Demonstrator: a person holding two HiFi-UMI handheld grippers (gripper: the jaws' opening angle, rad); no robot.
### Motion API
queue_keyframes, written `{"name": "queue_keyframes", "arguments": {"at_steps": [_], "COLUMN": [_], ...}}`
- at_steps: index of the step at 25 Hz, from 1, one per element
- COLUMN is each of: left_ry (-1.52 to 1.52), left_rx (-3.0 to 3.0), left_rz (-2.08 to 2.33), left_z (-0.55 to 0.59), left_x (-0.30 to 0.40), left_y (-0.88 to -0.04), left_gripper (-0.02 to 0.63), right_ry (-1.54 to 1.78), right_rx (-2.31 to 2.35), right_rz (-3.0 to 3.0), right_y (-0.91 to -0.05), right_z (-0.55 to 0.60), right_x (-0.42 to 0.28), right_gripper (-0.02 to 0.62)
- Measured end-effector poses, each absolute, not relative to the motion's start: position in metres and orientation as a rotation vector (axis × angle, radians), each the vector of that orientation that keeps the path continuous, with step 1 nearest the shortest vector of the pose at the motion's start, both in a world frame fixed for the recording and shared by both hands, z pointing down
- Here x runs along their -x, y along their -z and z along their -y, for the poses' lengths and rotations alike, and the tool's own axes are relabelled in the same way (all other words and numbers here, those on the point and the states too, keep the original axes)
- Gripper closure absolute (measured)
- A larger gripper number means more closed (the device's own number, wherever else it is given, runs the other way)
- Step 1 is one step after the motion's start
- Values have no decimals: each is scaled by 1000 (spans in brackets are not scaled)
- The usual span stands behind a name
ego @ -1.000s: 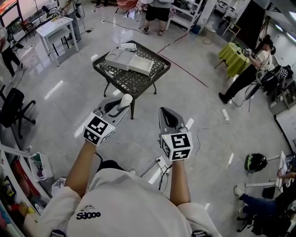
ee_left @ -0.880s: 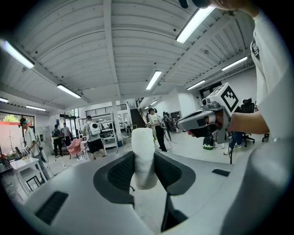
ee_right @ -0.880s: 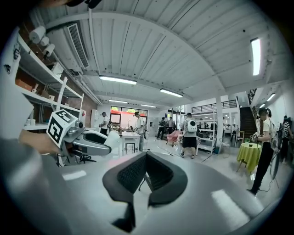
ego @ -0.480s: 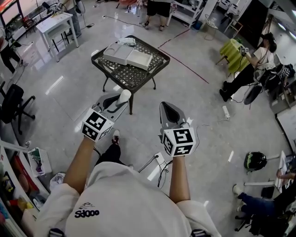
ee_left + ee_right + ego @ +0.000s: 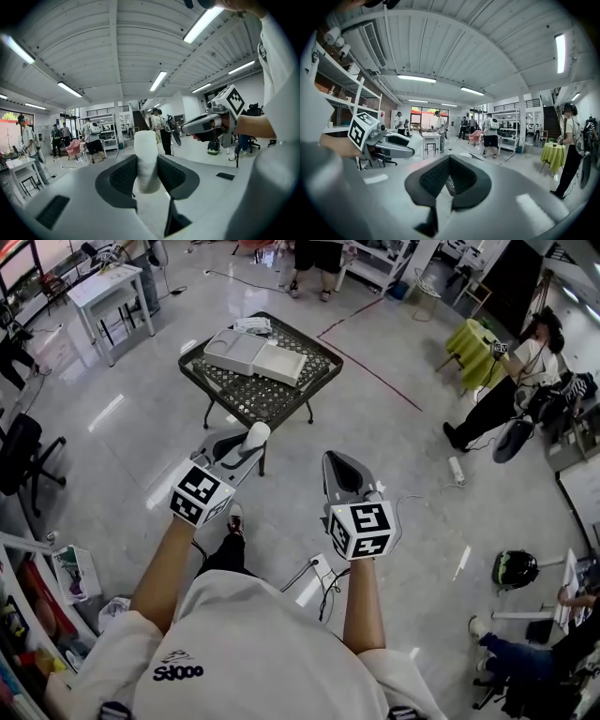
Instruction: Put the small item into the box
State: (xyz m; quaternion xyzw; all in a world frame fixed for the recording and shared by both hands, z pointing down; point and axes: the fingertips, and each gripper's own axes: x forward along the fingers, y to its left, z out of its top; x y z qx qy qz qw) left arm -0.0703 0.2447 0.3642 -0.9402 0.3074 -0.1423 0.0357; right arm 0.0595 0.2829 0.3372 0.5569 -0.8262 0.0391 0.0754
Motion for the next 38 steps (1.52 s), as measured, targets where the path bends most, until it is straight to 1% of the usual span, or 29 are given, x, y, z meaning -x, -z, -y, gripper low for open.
{"name": "queue_keyframes", "arguments": {"at_steps": [15, 29, 35, 38], "left_ry": [484, 567, 581, 580], "left_rx": [2932, 3017, 3059, 3074], "left_rz": [-907, -864, -836, -811], "left_z": [-109, 29, 69, 88], "left_x": [66, 65, 64, 62], "left_y": [-384, -416, -430, -433], "left_gripper": [476, 474, 474, 474], "right_ry": [-145, -317, -396, -452], "right_rx": [-1626, -1604, -1532, -1568], "right_rz": [2548, 2473, 2473, 2435], "right_y": [-344, -374, -384, -390], "right_z": [-154, -20, 11, 29], "right_x": [-54, -49, -38, -42], "right_gripper": [586, 586, 586, 586]}}
